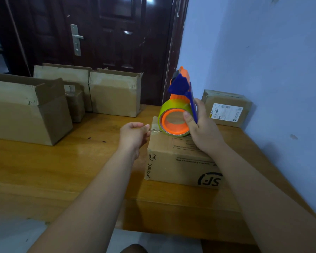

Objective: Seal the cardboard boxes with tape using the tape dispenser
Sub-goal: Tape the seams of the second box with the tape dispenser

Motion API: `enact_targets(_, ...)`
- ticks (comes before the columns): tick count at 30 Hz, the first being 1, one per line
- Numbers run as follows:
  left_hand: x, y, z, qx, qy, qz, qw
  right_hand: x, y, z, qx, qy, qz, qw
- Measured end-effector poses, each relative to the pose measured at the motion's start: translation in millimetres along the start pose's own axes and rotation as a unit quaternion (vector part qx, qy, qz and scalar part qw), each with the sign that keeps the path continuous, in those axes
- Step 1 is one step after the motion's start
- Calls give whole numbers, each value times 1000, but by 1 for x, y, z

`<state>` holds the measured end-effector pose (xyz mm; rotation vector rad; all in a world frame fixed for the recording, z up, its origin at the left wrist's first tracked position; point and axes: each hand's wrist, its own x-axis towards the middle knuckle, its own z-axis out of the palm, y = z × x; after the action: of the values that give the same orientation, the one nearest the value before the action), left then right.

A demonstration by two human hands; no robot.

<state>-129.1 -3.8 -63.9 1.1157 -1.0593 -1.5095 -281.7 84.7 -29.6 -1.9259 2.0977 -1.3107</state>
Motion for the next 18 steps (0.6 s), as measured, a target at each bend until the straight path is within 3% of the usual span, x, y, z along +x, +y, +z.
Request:
enact_targets(10,-7,-5,7,173,48,134,975,1,3,1,28,-21,-2,999)
enact_targets(12,-9,-6,9,153,38,107,982,1,1,0,29,-24,2,999)
enact_targets(16,-12,-7,9,34,-26,-48,998,2,2,-1,35,-27,4,999)
enact_targets(18,-13,-7,8,30,-44,-69,996,3,3,0,42,-30,4,999)
